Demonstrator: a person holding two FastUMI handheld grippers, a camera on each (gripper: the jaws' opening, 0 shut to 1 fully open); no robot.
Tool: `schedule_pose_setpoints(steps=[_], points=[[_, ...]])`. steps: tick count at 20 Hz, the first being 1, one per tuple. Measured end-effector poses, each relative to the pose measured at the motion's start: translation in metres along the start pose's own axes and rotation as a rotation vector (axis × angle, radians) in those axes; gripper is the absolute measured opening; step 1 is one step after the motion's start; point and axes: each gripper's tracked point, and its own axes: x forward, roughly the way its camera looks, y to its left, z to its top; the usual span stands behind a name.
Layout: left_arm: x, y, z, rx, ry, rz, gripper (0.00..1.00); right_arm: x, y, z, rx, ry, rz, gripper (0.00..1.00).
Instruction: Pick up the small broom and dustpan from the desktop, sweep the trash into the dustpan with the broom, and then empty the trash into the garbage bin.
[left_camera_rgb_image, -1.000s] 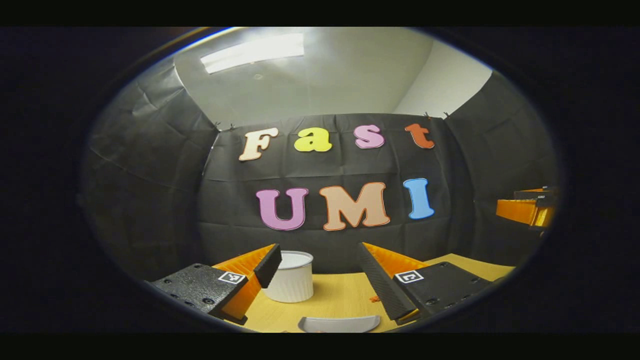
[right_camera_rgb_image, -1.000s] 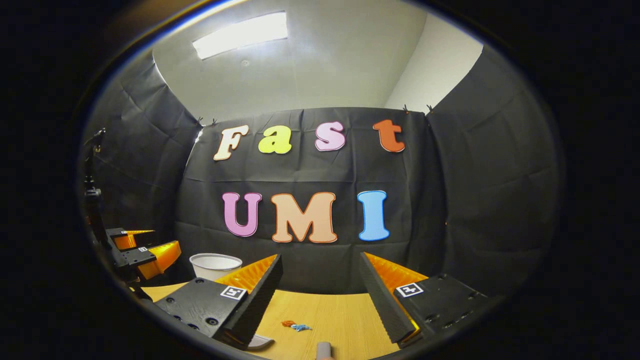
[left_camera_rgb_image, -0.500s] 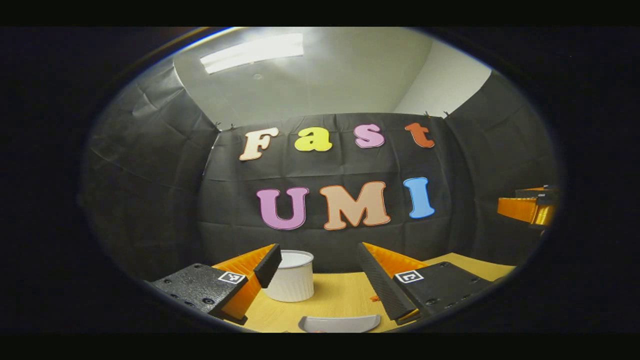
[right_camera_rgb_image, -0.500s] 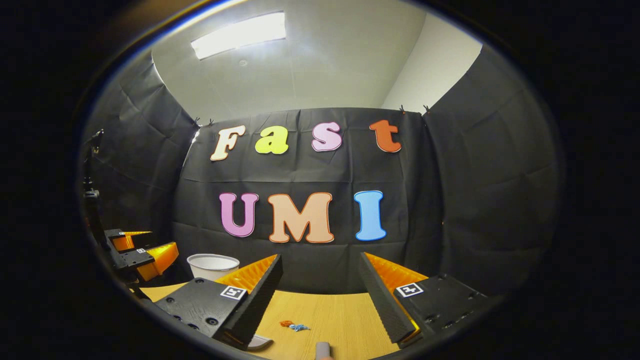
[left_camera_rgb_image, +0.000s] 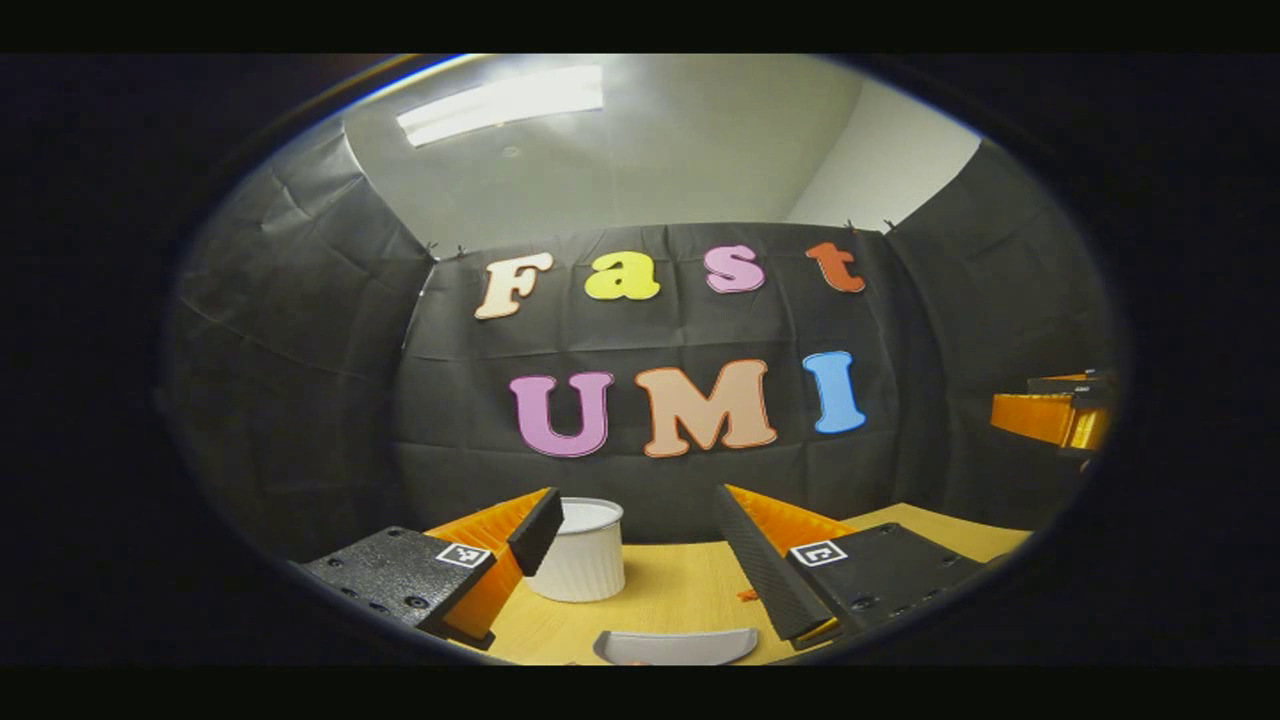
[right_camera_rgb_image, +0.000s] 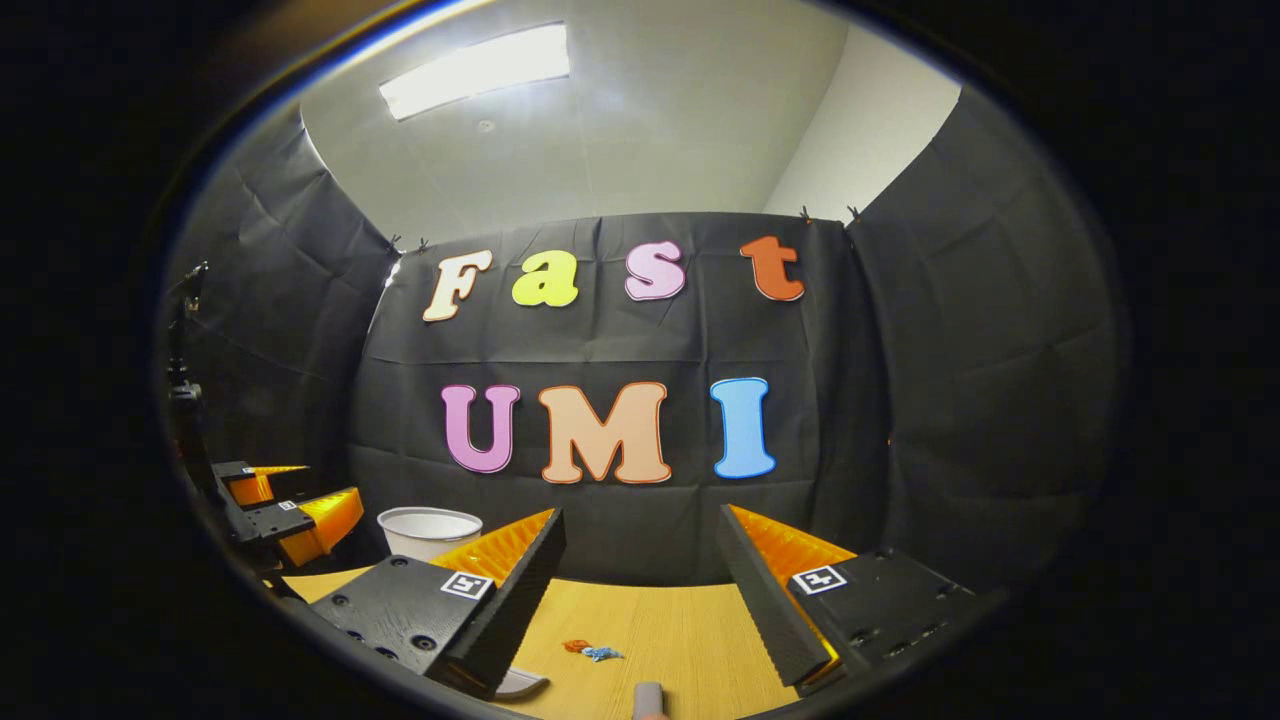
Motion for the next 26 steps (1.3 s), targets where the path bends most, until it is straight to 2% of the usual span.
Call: schedule_pose_setpoints(steps=[11, 18, 20, 21, 22, 23, 26], points=[[-0.009, -0.01, -0.004, 0.008, 0.02, 0.007, 0.93, -0.001, -0.007, -0.01, 0.025, 0.035, 0.026, 0.92], [-0.027, -0.03, -0.018, 0.017, 0.08, 0.02, 0.92, -0.014, -0.016, -0.023, 0.045, 0.072, 0.094, 0.92], [-0.031, -0.036, -0.028, 0.035, 0.11, 0.01, 0.95, -0.017, -0.019, -0.037, 0.061, 0.102, 0.114, 0.92], [-0.035, -0.037, -0.04, 0.039, 0.143, 0.007, 0.94, -0.019, -0.023, -0.051, 0.066, 0.136, 0.113, 0.92], [-0.038, -0.038, -0.051, 0.03, 0.18, 0.0, 0.97, -0.019, -0.025, -0.069, 0.075, 0.187, 0.114, 0.92], [-0.043, -0.04, -0.064, 0.017, 0.224, -0.006, 0.93, -0.02, -0.026, -0.085, 0.088, 0.237, 0.114, 0.92], [-0.048, -0.034, -0.105, -0.017, 0.349, -0.014, 0.93, -0.02, -0.025, -0.138, 0.096, 0.379, 0.113, 0.92]])
